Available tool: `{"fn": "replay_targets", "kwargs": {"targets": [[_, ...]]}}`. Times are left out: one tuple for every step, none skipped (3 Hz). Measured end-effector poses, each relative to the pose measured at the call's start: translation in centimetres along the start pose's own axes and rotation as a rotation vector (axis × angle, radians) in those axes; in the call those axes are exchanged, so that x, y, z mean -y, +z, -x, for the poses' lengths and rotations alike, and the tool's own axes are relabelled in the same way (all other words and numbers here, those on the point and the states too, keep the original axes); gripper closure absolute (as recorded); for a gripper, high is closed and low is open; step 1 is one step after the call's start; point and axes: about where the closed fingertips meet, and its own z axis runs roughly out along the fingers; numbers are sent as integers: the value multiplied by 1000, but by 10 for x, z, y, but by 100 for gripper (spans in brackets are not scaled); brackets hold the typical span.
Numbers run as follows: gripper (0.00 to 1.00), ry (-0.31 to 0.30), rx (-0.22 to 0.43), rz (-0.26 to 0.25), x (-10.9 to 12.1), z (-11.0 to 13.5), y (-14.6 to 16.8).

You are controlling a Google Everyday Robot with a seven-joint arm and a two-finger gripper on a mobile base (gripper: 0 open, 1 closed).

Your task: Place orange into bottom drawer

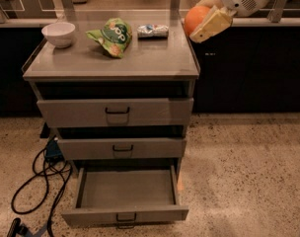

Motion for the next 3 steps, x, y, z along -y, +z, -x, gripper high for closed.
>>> {"fn": "replay_targets", "kwargs": {"targets": [[100, -2, 0, 4, 1, 1, 4], [100, -19, 5, 24, -13, -1, 12], [100, -92, 39, -29, -45, 18, -19]]}}
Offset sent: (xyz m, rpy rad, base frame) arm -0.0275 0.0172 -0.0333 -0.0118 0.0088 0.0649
